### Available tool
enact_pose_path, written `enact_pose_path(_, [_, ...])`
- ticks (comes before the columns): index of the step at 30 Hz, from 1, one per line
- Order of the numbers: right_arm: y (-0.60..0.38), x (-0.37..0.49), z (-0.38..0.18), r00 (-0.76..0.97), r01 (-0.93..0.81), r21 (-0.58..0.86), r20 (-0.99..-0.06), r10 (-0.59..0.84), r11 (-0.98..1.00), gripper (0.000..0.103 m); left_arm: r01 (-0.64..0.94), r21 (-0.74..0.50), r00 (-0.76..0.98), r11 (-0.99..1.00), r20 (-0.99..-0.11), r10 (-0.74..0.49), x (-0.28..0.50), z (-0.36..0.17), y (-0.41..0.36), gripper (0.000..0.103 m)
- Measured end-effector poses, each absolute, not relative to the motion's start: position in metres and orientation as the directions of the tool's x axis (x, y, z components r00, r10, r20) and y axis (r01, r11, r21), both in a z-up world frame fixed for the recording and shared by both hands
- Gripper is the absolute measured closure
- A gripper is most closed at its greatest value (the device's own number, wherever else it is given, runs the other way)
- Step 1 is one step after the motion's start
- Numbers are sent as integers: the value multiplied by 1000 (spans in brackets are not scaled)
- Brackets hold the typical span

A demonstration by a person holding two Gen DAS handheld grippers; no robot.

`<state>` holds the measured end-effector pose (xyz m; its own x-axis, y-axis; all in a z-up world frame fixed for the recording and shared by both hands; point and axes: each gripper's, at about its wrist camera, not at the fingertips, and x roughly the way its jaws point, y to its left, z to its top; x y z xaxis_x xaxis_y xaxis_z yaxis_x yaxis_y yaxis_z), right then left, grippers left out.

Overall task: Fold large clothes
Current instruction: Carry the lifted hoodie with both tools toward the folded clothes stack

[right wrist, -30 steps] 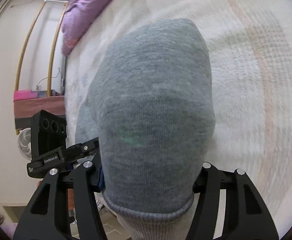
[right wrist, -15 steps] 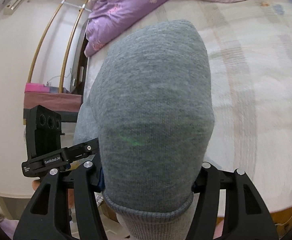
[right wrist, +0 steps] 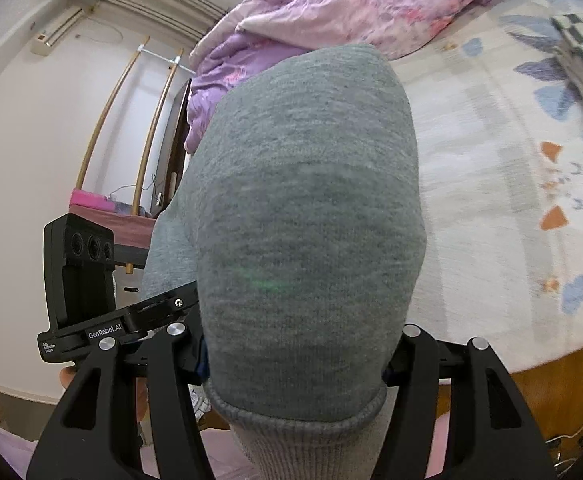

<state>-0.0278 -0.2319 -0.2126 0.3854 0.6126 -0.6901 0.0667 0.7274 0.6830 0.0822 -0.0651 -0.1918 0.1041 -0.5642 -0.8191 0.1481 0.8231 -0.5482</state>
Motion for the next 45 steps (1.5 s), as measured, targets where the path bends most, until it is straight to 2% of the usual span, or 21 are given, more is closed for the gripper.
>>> enact_pose_path(11, [-379,-105,-177,470,58,664,-677,566,746,48,192,-538,130,821,-815,-565,22,-176,-244,57])
enact_pose_path(22, [-542,-127,-167,556,200,661,-684,471,723,48,334,-531,25,779,-821,-570,60,-187,-428,55])
enact_pose_path(29, [-650,-87,-171,567,259,657,-697,439,708,48,388,-522,3,760,-824,-567,120,-205,-549,54])
enact_pose_path(35, [-717,-23,-178,539,280,678,-697,473,680,48,338,-516,-6,787,-837,-547,186,-217,-619,52])
enact_pose_path(45, [-794,84,-219,472,245,728,-666,578,640,48,225,-472,39,852,-870,-492,287,-251,-674,48])
